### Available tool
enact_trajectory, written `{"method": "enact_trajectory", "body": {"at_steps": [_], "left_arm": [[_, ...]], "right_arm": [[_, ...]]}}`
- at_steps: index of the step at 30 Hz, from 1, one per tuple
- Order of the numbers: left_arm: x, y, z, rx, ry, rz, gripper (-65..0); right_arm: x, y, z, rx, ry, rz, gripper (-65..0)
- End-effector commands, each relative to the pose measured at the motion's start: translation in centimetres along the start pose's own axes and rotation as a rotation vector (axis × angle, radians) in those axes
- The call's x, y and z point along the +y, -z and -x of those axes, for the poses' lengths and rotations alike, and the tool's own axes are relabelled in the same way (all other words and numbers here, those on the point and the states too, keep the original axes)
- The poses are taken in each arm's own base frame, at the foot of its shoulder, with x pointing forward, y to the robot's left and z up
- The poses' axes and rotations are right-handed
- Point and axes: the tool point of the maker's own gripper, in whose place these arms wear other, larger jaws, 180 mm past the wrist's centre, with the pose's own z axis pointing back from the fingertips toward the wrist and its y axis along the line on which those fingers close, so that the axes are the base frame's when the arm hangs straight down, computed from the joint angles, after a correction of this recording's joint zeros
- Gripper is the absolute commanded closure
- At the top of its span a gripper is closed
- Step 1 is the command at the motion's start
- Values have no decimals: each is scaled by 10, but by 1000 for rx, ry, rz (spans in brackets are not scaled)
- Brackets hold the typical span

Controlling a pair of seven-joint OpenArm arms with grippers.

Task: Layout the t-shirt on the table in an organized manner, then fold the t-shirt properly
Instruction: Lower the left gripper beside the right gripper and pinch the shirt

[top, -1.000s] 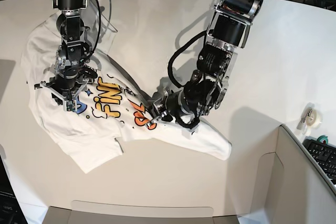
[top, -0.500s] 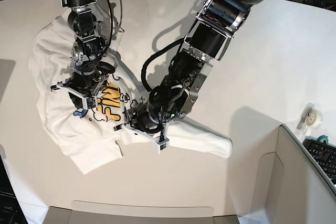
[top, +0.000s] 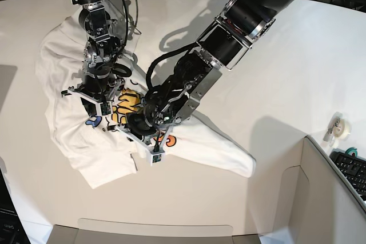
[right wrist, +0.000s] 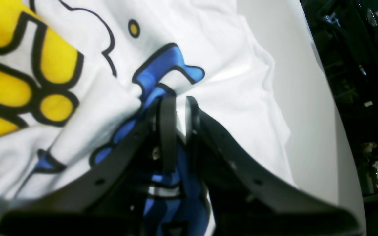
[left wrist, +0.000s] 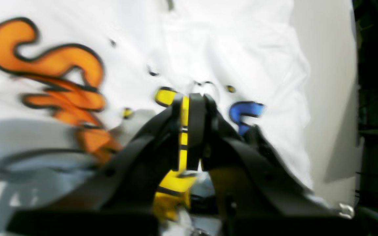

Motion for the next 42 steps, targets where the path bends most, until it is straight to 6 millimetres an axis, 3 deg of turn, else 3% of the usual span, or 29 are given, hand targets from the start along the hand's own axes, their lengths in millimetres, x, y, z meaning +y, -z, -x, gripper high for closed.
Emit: {"method": "enact_trajectory", "body": {"at_steps": [1,2,6,9,11,13,18,23,26,32,39,42], "left_arm": [[-39,-15,-25,-70,29,98,-79],[-47,-22,-21,-60,24,129,-110],[-59,-76,-50,-144,-35,253,-231],[-48,-103,-46,-126,-34,278,-264],[-22,-106,-41,-124,-23,228,-264],[17,-103,-26,-122,-49,147,-264],[107,-114,-12,-179,-168,-38,-264],[155,-122,3,-184,-252,-220,-267],[164,-116,13,-179,-179,-305,-285],[157,-92,52,-99,-62,-351,-317],[167,-73,69,-104,60,-450,-334],[168,-67,57,-137,110,-464,-338]], "right_arm": [[39,-11,41,148,-21,-149,-50],[39,-11,38,133,-20,-149,-50],[43,-11,38,119,-18,-157,-50],[51,-10,49,150,-22,-173,-50],[51,-9,50,153,-23,-174,-50],[51,-10,51,154,-21,-172,-50],[46,-8,52,156,-23,-164,-50],[47,-8,49,151,-18,-165,-50],[50,-9,48,149,-18,-170,-50],[50,-9,48,148,-19,-171,-50],[51,-11,51,153,-22,-173,-50],[51,-11,51,153,-22,-173,-50]]}}
